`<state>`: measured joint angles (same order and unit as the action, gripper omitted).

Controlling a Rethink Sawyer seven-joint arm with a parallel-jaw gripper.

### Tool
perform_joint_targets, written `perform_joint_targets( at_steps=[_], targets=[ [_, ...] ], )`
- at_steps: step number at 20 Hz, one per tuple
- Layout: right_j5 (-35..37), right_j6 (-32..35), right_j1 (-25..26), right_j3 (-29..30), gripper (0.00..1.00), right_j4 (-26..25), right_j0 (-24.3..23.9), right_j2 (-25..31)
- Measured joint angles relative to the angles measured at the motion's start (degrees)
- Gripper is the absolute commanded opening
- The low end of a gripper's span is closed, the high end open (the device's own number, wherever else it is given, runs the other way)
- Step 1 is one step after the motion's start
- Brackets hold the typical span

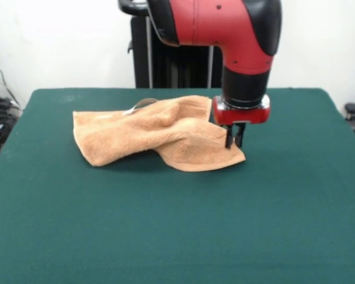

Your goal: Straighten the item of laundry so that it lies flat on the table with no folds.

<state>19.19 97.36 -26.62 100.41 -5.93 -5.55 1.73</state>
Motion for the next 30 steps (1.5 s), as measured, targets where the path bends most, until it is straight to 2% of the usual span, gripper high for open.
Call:
perform_joint_targets(
  at_steps=[17,25,30],
  targets=[
    [-0.4,0.0,2.3,-0.4,0.0,6.9,2.6,0.1],
    [-0.4,0.0,2.2,-0.4,0.0,6.5,1.9,0.2],
    [-0.4,0.0,1.1,0.7,0.0,3.1,-2.9,1.4]
  ],
)
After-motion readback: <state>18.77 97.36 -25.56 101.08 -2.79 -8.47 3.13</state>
